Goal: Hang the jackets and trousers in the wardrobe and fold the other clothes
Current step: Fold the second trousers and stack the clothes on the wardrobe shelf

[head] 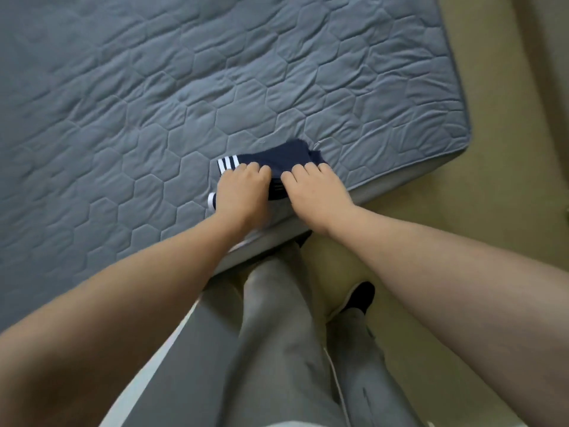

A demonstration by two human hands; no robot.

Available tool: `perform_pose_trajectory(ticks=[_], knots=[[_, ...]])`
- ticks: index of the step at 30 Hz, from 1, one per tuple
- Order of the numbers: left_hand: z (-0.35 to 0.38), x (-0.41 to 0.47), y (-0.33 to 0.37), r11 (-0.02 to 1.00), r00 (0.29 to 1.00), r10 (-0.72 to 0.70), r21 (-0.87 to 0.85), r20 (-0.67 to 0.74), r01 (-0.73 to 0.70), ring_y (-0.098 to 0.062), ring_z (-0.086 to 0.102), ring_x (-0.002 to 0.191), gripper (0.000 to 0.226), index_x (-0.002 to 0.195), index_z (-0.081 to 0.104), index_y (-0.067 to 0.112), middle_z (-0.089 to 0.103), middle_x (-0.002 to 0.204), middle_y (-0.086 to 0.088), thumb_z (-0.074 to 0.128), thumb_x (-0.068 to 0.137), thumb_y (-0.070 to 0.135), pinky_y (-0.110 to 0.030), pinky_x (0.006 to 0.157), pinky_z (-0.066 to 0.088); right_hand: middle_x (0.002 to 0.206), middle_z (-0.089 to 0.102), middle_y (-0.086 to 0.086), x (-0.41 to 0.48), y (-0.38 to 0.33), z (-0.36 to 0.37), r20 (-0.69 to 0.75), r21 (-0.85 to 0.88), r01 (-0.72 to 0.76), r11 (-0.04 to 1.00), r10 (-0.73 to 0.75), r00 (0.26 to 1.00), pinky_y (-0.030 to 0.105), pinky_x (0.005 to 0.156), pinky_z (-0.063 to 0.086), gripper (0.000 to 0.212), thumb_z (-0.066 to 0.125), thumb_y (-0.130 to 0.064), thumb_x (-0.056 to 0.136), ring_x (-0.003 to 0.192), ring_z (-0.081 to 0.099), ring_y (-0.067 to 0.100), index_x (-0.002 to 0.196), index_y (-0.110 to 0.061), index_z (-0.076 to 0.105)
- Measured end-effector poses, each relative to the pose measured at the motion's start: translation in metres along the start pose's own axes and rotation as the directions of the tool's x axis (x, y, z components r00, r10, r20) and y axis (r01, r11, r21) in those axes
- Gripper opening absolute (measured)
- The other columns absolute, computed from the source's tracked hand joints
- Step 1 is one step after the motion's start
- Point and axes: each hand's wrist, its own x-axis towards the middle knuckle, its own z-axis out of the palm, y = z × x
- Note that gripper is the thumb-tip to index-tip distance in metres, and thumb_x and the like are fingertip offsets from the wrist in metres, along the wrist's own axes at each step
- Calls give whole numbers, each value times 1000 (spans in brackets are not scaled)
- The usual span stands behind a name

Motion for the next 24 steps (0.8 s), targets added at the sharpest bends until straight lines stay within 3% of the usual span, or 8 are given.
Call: perform_pose_trajectory(ticks=[3,6,8,11,14,18,21,24], knots=[[-67,-17,20,987,987,161,-4,-10,-161,-29,61,87,21,94,58,17,62,96,-5,68,76,23,-33,63,32,118,58,8,-52,0,-50,-15,112,-183,977,186,982,44,88,41,37,61,-33,89,110,56,30,120,-17,50],[-120,-36,62,936,939,345,79,-5,-343,-28,62,84,13,90,56,19,63,93,-3,59,77,21,-32,62,31,121,58,6,-112,9,-84,39,210,-362,908,362,931,43,90,42,52,73,-37,81,114,56,29,122,-19,47],[-146,-46,99,878,887,460,128,45,-462,-26,62,91,15,93,56,22,62,97,-1,57,79,22,-33,65,33,122,58,6,-155,21,-97,94,301,-480,824,475,875,41,88,43,47,73,-37,85,117,56,29,120,-18,49],[-179,-64,162,768,796,583,210,161,-605,-25,60,101,25,107,59,24,60,106,1,58,83,28,-34,70,38,113,63,11,-229,35,-108,189,430,-616,660,601,776,35,72,37,36,71,-37,88,110,59,34,111,-17,52],[-200,-80,233,620,682,701,295,210,-727,-23,58,107,38,116,55,27,58,112,2,66,81,40,-33,75,35,104,62,12,-301,48,-112,219,496,-705,507,713,667,35,67,37,34,70,-39,88,99,62,37,106,-20,49],[-227,-101,338,372,480,835,365,270,-853,-26,56,110,55,117,48,25,54,115,-1,74,70,31,-36,85,43,99,63,7,-404,73,-116,237,555,-773,306,833,500,36,64,45,30,67,-42,90,89,65,34,94,-26,41],[-243,-121,432,200,320,886,346,337,-917,-24,55,108,50,116,48,24,55,113,-1,76,75,31,-32,77,37,84,54,-2,-493,87,-113,244,578,-799,166,899,363,33,59,41,29,65,-43,92,76,56,25,91,-28,40],[-254,-161,543,27,194,866,346,460,-938,-24,56,107,40,118,51,24,59,111,-1,71,83,28,-36,81,48,75,40,-10,-593,93,-104,249,629,-777,35,937,244,29,53,32,25,64,-42,92,71,49,20,97,-25,46]])
